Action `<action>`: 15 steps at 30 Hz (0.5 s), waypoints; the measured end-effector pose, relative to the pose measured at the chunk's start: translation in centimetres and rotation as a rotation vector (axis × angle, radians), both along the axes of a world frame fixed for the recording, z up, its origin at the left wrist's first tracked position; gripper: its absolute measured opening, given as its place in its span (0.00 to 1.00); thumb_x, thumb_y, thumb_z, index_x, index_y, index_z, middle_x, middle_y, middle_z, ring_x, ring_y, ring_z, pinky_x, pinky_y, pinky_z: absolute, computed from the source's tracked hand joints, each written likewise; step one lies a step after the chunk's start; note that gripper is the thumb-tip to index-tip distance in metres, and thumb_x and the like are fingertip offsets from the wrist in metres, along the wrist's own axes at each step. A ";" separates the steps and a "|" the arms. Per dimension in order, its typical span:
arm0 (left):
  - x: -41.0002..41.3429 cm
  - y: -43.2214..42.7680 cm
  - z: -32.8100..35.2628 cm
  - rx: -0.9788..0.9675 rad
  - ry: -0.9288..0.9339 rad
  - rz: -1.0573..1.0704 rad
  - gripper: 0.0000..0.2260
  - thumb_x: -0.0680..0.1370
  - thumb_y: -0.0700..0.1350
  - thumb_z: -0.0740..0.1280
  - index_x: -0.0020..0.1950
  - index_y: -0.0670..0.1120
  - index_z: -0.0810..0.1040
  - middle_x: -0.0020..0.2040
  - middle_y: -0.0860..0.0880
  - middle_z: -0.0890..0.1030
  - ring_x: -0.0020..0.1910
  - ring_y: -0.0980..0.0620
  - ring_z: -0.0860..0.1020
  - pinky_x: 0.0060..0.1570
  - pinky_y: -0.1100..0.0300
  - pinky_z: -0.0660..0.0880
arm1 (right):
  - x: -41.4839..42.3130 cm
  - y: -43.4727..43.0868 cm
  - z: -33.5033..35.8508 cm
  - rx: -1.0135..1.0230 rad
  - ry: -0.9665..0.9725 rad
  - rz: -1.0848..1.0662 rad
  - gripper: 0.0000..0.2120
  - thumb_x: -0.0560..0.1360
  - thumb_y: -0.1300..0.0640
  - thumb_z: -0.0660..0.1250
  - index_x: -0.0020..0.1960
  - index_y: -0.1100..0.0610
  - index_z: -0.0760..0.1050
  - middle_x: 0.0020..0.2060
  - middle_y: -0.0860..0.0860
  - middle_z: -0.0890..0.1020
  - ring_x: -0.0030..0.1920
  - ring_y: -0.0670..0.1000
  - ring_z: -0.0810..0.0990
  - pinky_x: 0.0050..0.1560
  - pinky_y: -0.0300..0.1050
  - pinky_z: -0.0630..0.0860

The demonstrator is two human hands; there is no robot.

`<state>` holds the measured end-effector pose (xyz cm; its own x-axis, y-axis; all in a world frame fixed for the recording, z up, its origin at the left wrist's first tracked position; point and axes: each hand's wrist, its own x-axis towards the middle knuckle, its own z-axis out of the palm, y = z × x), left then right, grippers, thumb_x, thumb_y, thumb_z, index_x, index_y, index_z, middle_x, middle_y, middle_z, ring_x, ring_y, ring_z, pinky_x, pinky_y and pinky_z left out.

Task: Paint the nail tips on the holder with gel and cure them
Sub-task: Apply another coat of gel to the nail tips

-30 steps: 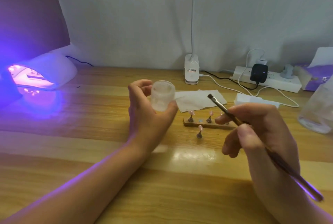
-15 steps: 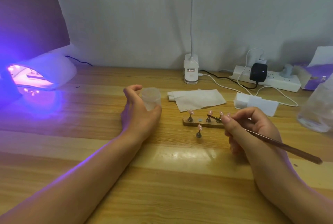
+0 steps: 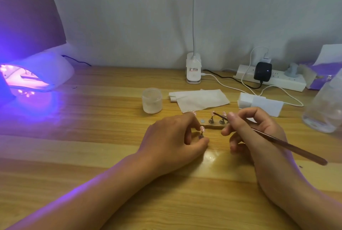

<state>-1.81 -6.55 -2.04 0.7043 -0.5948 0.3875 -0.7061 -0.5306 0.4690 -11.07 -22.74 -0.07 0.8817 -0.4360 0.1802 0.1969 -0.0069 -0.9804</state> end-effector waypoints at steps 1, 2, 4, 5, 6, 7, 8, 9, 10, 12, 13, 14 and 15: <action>0.0 0.0 -0.1 -0.010 0.016 -0.004 0.10 0.72 0.64 0.66 0.48 0.60 0.75 0.36 0.60 0.77 0.39 0.62 0.75 0.36 0.58 0.74 | 0.0 0.0 0.0 -0.005 0.001 0.004 0.07 0.73 0.50 0.71 0.45 0.53 0.77 0.34 0.54 0.83 0.26 0.48 0.76 0.26 0.36 0.73; 0.0 0.0 -0.1 -0.020 0.031 -0.013 0.08 0.73 0.61 0.68 0.48 0.60 0.76 0.36 0.60 0.76 0.39 0.62 0.75 0.36 0.57 0.74 | 0.0 0.1 0.0 -0.012 0.003 0.010 0.08 0.72 0.48 0.71 0.43 0.52 0.77 0.33 0.54 0.83 0.26 0.47 0.75 0.26 0.35 0.73; 0.2 0.0 0.1 -0.059 0.067 -0.045 0.04 0.75 0.55 0.70 0.48 0.60 0.78 0.36 0.60 0.76 0.38 0.61 0.74 0.38 0.53 0.76 | 0.1 0.2 0.1 -0.028 0.010 0.023 0.09 0.69 0.46 0.71 0.42 0.51 0.77 0.31 0.54 0.82 0.25 0.47 0.74 0.25 0.35 0.71; 0.3 0.0 0.1 -0.086 0.081 -0.067 0.03 0.75 0.53 0.71 0.47 0.59 0.78 0.36 0.59 0.76 0.37 0.61 0.74 0.39 0.52 0.76 | 0.0 0.2 0.0 -0.038 0.015 0.025 0.10 0.69 0.46 0.72 0.42 0.51 0.77 0.30 0.54 0.82 0.25 0.47 0.73 0.24 0.35 0.71; 0.3 0.0 0.2 -0.106 0.089 -0.085 0.03 0.75 0.52 0.71 0.46 0.58 0.79 0.37 0.59 0.76 0.37 0.60 0.74 0.39 0.52 0.76 | 0.0 0.2 -0.1 -0.049 0.020 0.024 0.11 0.68 0.46 0.72 0.43 0.52 0.76 0.30 0.55 0.82 0.25 0.47 0.73 0.24 0.35 0.70; 0.4 0.0 0.2 -0.115 0.091 -0.096 0.03 0.75 0.51 0.71 0.46 0.58 0.79 0.37 0.59 0.76 0.37 0.60 0.74 0.39 0.52 0.76 | 0.0 0.2 -0.2 -0.058 0.028 0.025 0.12 0.68 0.47 0.72 0.44 0.53 0.75 0.30 0.55 0.82 0.25 0.47 0.73 0.24 0.35 0.70; 0.3 0.1 0.3 -0.114 0.085 -0.103 0.03 0.75 0.50 0.71 0.46 0.58 0.79 0.38 0.59 0.76 0.37 0.60 0.74 0.38 0.53 0.76 | 0.0 0.2 -0.3 -0.072 0.036 0.031 0.10 0.70 0.49 0.72 0.44 0.53 0.74 0.30 0.55 0.82 0.25 0.47 0.73 0.24 0.35 0.70; 0.3 0.1 0.3 -0.106 0.077 -0.109 0.03 0.75 0.50 0.71 0.46 0.58 0.78 0.38 0.59 0.76 0.37 0.60 0.74 0.38 0.53 0.75 | 0.0 0.2 -0.4 -0.092 0.046 0.041 0.08 0.71 0.51 0.72 0.42 0.52 0.74 0.30 0.56 0.83 0.24 0.47 0.74 0.24 0.35 0.69; 0.3 0.0 0.3 -0.096 0.067 -0.115 0.03 0.75 0.50 0.71 0.46 0.57 0.78 0.39 0.59 0.75 0.38 0.60 0.73 0.37 0.53 0.75 | 0.1 0.2 -0.5 -0.115 0.055 0.052 0.07 0.73 0.53 0.71 0.40 0.50 0.73 0.30 0.56 0.83 0.24 0.47 0.74 0.24 0.35 0.70; 0.2 0.1 0.3 -0.081 0.063 -0.123 0.04 0.75 0.49 0.71 0.46 0.57 0.77 0.39 0.59 0.75 0.37 0.61 0.73 0.36 0.54 0.75 | 0.1 0.2 -0.5 -0.149 0.068 0.069 0.10 0.75 0.56 0.70 0.36 0.49 0.73 0.30 0.56 0.83 0.24 0.47 0.74 0.24 0.35 0.70; 0.3 0.1 0.3 -0.077 0.066 -0.125 0.04 0.75 0.49 0.71 0.46 0.56 0.77 0.40 0.59 0.76 0.37 0.61 0.73 0.36 0.53 0.75 | 0.0 0.2 -0.5 -0.156 0.071 0.074 0.12 0.76 0.57 0.69 0.35 0.48 0.74 0.29 0.56 0.82 0.24 0.46 0.74 0.24 0.35 0.70; 0.3 0.1 0.4 -0.073 0.072 -0.126 0.04 0.75 0.49 0.71 0.46 0.56 0.77 0.40 0.58 0.76 0.37 0.61 0.73 0.36 0.53 0.75 | 0.0 0.2 -0.5 -0.160 0.074 0.078 0.12 0.76 0.57 0.69 0.35 0.48 0.74 0.29 0.56 0.82 0.24 0.46 0.74 0.24 0.35 0.69; 0.3 0.1 0.4 -0.070 0.077 -0.127 0.03 0.76 0.49 0.71 0.46 0.56 0.77 0.41 0.58 0.77 0.38 0.61 0.73 0.36 0.53 0.75 | -0.1 0.3 -0.5 -0.161 0.077 0.081 0.12 0.76 0.57 0.69 0.35 0.49 0.74 0.29 0.56 0.82 0.24 0.47 0.74 0.24 0.36 0.70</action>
